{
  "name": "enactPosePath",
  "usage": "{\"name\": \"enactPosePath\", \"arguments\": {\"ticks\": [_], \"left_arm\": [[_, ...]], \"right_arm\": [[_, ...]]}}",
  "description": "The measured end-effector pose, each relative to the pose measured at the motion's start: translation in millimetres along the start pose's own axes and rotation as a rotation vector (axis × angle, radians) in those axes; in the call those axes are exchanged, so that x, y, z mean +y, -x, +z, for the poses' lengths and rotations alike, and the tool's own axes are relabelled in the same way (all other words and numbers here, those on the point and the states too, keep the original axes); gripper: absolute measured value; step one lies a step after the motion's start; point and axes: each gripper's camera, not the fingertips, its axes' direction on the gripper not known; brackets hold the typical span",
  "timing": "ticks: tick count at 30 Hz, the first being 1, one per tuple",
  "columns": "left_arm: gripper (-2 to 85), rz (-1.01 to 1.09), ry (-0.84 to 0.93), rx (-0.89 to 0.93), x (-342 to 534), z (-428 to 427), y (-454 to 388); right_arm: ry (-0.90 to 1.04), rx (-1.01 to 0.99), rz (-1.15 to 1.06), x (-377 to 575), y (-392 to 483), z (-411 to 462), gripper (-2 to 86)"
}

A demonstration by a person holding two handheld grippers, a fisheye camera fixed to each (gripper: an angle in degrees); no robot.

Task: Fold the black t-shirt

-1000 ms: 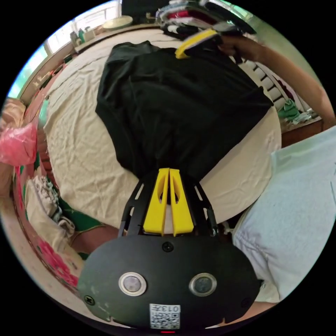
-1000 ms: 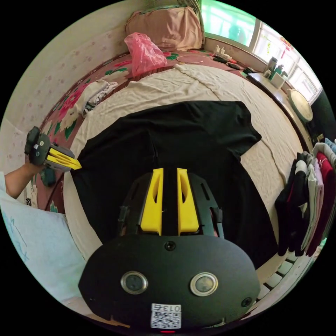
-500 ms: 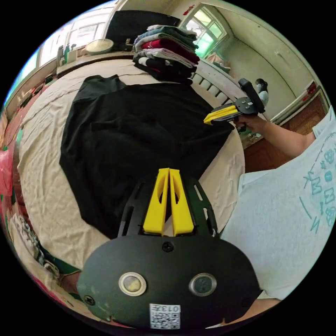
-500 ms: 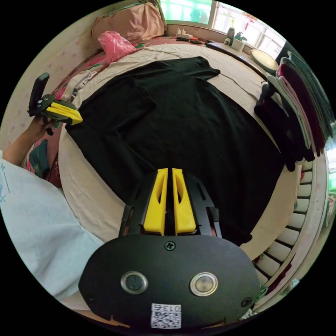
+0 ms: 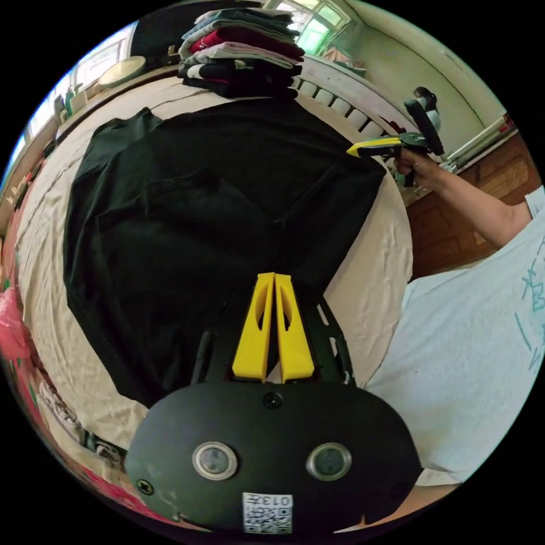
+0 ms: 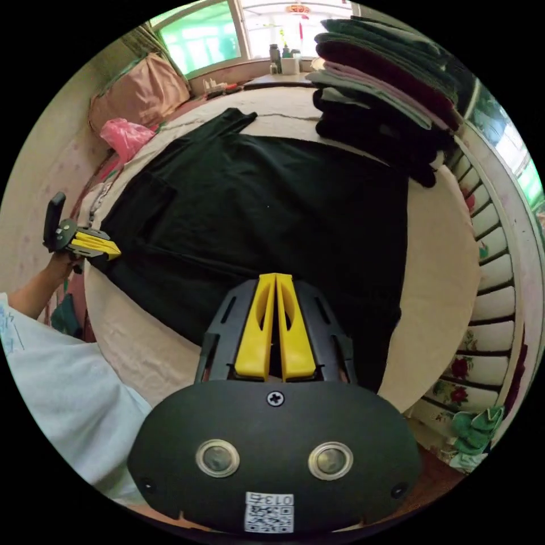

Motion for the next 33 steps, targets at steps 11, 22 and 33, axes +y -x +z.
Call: {"name": "enactPosePath", "arguments": {"ticks": [11, 22, 33], "left_arm": [[-0.4, -0.157, 0.031, -0.113, -5, -1, -2], [-0.2, -0.320, 0.065, -0.222, 29, -11, 14], [7.8, -0.359, -0.087, -0.311, -3, -53, 80]], "right_arm": [[0.087, 0.186, 0.162, 38, -64, 14, -0.2], [0.085, 0.255, 0.163, 39, -76, 25, 0.4], [-0.095, -0.198, -0.468, -114, 78, 32, 7.4]]}}
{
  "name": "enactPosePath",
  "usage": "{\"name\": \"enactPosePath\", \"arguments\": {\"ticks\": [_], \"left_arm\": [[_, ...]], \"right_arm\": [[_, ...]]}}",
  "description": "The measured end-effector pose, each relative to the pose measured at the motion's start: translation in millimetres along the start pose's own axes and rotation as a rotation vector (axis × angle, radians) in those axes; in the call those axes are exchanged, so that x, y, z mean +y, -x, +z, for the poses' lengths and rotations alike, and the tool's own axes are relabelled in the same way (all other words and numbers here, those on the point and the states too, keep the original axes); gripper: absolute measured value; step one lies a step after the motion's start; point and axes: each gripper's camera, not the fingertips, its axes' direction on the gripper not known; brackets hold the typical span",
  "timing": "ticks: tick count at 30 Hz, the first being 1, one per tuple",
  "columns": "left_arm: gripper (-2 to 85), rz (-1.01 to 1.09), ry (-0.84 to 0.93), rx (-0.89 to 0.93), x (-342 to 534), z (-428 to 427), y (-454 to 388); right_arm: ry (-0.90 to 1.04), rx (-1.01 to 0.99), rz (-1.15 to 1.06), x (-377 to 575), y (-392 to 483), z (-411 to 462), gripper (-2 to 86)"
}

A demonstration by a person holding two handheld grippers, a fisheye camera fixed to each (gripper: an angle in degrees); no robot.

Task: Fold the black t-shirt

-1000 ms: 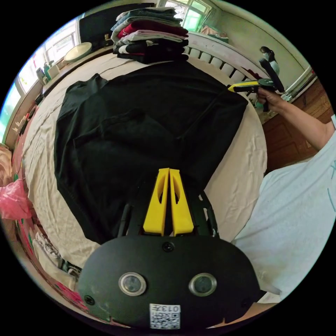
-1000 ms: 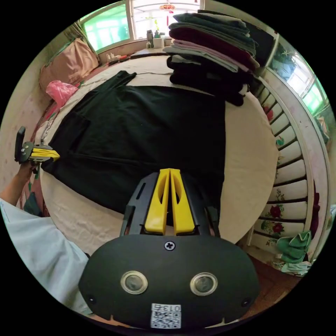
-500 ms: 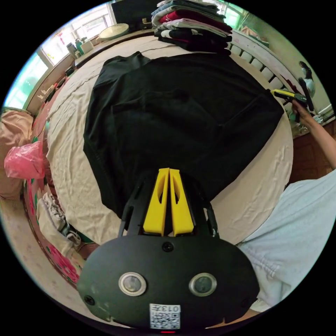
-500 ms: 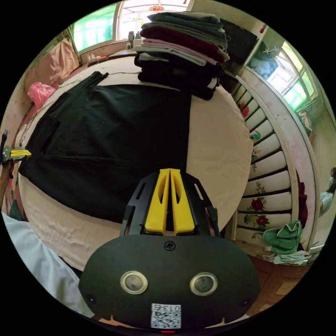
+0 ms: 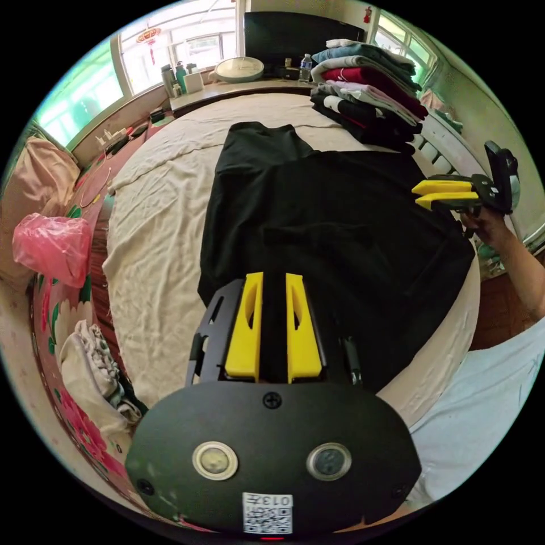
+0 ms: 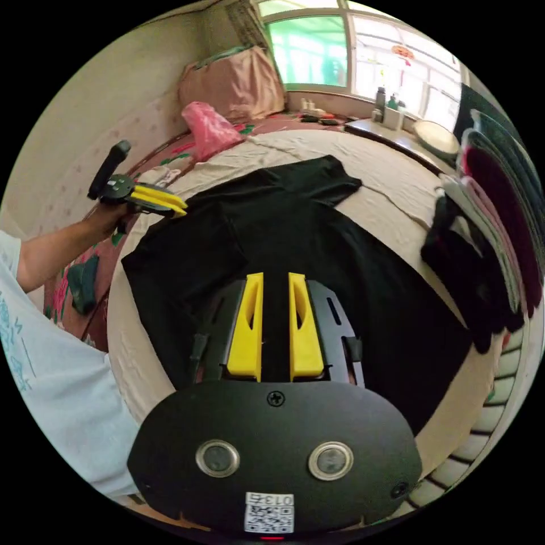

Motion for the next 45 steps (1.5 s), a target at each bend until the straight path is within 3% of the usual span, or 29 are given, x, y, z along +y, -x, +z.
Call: {"name": "enactPosePath", "arguments": {"ticks": [6, 10, 15, 22, 28, 32, 40, 45], "left_arm": [[10.1, 0.012, 0.089, 0.100, -37, 28, 16], [3.4, 0.044, 0.130, 0.089, -38, 34, 12], [0.3, 0.043, 0.068, 0.089, -29, 11, 11], [-0.2, 0.219, -0.199, 0.149, 21, -80, -38], [-0.1, 0.390, -0.123, 0.139, 78, -78, -124], [0.4, 0.373, -0.062, 0.083, 95, -37, -163], [4.9, 0.450, 0.030, 0.103, 105, -29, -178], [3.6, 0.277, -0.108, 0.017, 116, -70, -139]], "right_arm": [[0.221, -0.100, -0.186, -58, 23, 61, 7.7], [0.289, -0.048, -0.228, -61, 29, 74, 6.0], [0.215, 0.045, -0.261, -54, 38, 58, 1.6], [0.037, 0.095, -0.235, -24, 37, 27, 0.9], [0.031, 0.122, -0.129, 10, 27, 13, 0.8], [0.062, 0.074, -0.005, 30, 18, 1, 0.6], [0.051, 0.051, -0.012, 35, 41, -11, 0.2], [0.035, 0.010, -0.103, 24, 68, -10, 0.0]]}}
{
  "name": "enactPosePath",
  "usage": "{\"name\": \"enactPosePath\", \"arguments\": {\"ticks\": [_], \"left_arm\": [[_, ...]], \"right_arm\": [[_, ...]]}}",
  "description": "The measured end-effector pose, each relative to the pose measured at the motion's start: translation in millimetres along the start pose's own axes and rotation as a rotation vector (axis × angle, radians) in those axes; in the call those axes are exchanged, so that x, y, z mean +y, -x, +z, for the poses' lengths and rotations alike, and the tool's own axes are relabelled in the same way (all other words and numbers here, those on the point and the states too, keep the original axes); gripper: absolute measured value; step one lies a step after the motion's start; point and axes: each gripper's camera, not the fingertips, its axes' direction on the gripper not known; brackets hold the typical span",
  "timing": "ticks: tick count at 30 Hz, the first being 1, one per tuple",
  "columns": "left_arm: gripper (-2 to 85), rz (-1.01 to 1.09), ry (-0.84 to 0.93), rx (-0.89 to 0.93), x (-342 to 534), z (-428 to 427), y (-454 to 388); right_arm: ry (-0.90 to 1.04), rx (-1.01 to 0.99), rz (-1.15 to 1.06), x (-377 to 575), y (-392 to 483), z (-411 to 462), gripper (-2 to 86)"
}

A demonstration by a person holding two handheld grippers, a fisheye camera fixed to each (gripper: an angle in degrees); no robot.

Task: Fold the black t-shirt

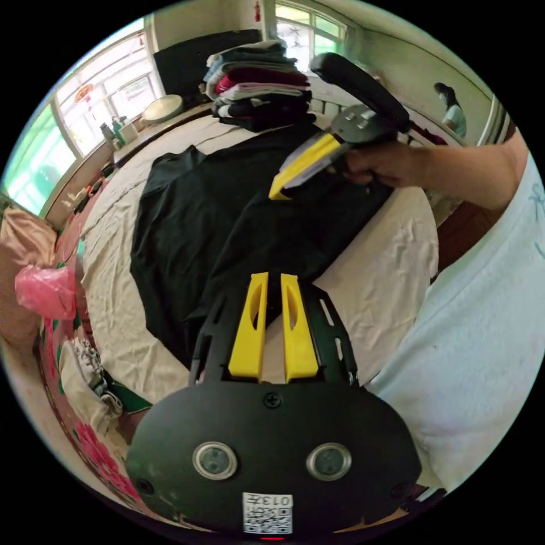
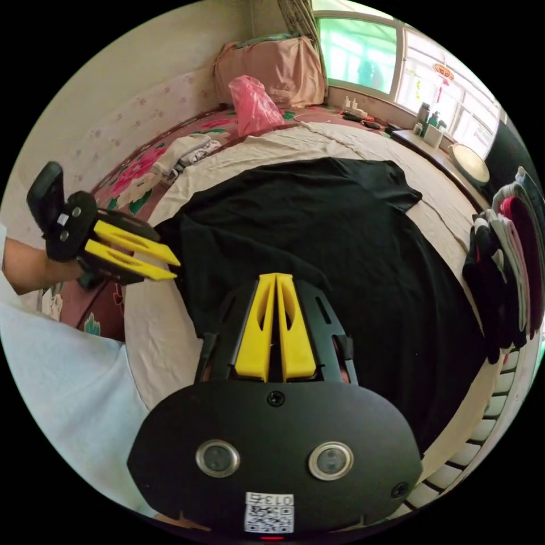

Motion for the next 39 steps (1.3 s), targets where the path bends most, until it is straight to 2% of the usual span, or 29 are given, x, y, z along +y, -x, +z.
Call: {"name": "enactPosePath", "arguments": {"ticks": [3, 6, 7, 10, 13, 14, 15, 17, 20, 22, 29, 32, 39], "left_arm": [[1.6, -0.093, 0.013, -0.074, -5, 6, 28], [0.2, -0.101, 0.193, -0.128, -9, 37, 43], [0.0, -0.102, 0.147, -0.124, -4, 34, 46], [-0.3, -0.167, 0.165, -0.110, 0, 26, 59], [-0.3, -0.171, 0.115, -0.173, 1, 9, 63], [-0.3, -0.160, 0.165, -0.200, 1, 13, 66], [-0.3, -0.162, 0.192, -0.198, 1, 15, 69], [-0.1, -0.222, 0.123, -0.179, -4, 4, 86], [0.6, -0.238, 0.031, -0.199, -29, -11, 121], [1.8, -0.265, 0.013, -0.174, -50, -10, 153], [10.6, -0.462, -0.034, 0.096, -154, 24, 302], [11.2, -0.440, 0.008, 0.077, -194, 41, 332], [14.6, -0.407, 0.122, 0.114, -240, 78, 369]], "right_arm": [[0.021, 0.041, -0.064, -4, 13, 7, 0.0], [0.106, 0.105, -0.087, -4, 11, 24, -0.1], [0.125, 0.097, -0.083, -4, 8, 27, -0.1], [0.112, 0.019, -0.027, -2, -8, 20, -0.1], [-0.011, 0.046, 0.071, 4, -26, -6, 0.0], [-0.013, 0.052, 0.083, 6, -33, -9, 0.1], [0.053, 0.049, 0.074, 7, -40, -2, 0.1], [0.129, 0.048, 0.083, 9, -54, 2, 0.2], [-0.059, 0.071, 0.240, 24, -96, -36, 0.5], [-0.068, 0.103, 0.308, 37, -129, -51, 1.0], [0.086, 0.240, 0.543, 99, -291, -94, 5.9], [0.097, 0.239, 0.652, 115, -345, -107, 7.2], [0.141, 0.201, 0.662, 113, -411, -107, 8.9]]}}
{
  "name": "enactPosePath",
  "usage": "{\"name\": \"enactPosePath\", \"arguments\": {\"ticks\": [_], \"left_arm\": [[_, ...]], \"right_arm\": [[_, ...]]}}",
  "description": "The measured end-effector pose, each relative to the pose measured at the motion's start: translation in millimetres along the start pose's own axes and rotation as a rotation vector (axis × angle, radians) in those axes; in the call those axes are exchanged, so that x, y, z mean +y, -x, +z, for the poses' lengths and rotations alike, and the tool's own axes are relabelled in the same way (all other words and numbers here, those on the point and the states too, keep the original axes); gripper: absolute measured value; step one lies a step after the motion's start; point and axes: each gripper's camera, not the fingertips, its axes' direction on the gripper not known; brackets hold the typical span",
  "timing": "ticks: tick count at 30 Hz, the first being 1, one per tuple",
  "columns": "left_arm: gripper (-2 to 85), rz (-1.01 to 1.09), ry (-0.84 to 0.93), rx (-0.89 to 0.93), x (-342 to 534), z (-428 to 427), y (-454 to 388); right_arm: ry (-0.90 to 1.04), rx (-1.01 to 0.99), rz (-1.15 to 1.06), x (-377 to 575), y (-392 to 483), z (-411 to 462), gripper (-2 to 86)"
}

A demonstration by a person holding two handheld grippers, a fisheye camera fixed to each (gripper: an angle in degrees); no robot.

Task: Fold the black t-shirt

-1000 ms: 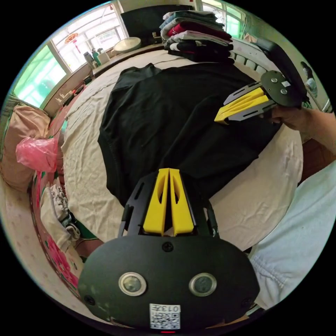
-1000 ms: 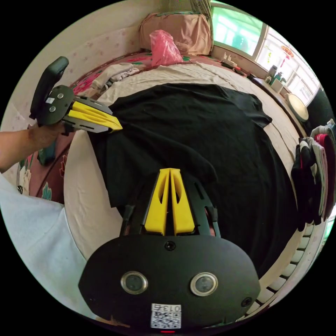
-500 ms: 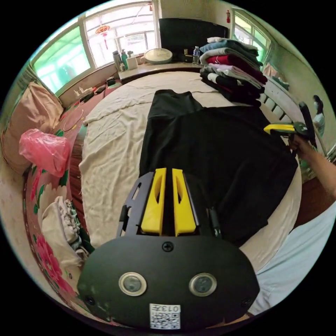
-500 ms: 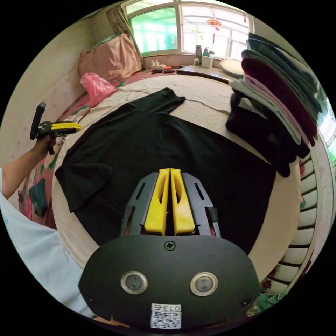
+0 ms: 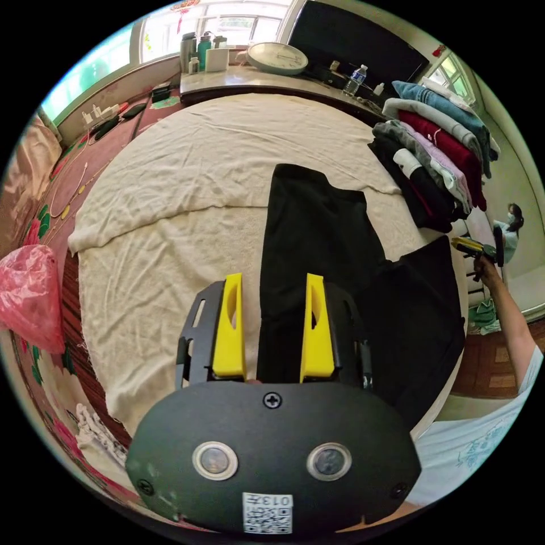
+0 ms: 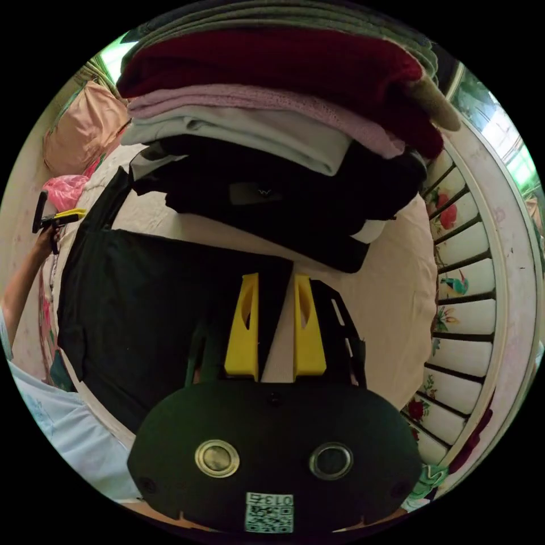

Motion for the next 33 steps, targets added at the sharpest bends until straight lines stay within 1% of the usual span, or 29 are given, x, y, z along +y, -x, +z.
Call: {"name": "enactPosePath", "arguments": {"ticks": [4, 5, 9, 11, 13, 16, 18, 23, 24, 26, 30, 33], "left_arm": [[13.4, 0.068, 0.058, -0.016, -16, 9, -6], [12.6, 0.084, 0.040, -0.057, -16, 8, -9], [8.2, 0.089, 0.040, -0.052, -19, 8, -8], [2.8, 0.098, 0.049, -0.116, -18, 7, -10], [1.4, 0.102, 0.046, -0.120, -17, 4, -10], [0.4, 0.138, -0.025, -0.122, -8, -16, -12], [0.2, 0.161, -0.088, -0.106, 4, -35, -11], [-0.1, 0.256, -0.288, -0.032, 68, -95, -16], [-0.1, 0.267, -0.307, -0.017, 77, -102, -17], [-0.1, 0.305, -0.352, 0.036, 116, -123, -24], [-0.1, 0.300, -0.339, 0.053, 181, -134, -33], [-0.1, 0.248, -0.275, 0.068, 229, -124, -36]], "right_arm": [[0.043, -0.012, -0.015, -14, -10, 7, 9.0], [0.066, -0.015, -0.032, -16, -10, 11, 8.9], [0.118, -0.003, -0.049, -21, -9, 20, 7.2], [0.108, 0.003, -0.049, -20, -9, 19, 5.3], [0.115, 0.032, -0.076, -18, -4, 17, 3.5], [0.085, 0.103, -0.133, -11, 7, 5, 2.2], [-0.001, 0.120, -0.163, 3, 13, -14, 1.6], [-0.188, 0.114, -0.202, 49, 21, -62, 1.0], [-0.242, 0.109, -0.202, 66, 24, -74, 1.0], [-0.289, 0.091, -0.188, 92, 28, -89, 0.9], [-0.323, 0.070, -0.134, 153, 37, -101, 0.9], [-0.284, 0.069, -0.095, 190, 46, -91, 0.9]]}}
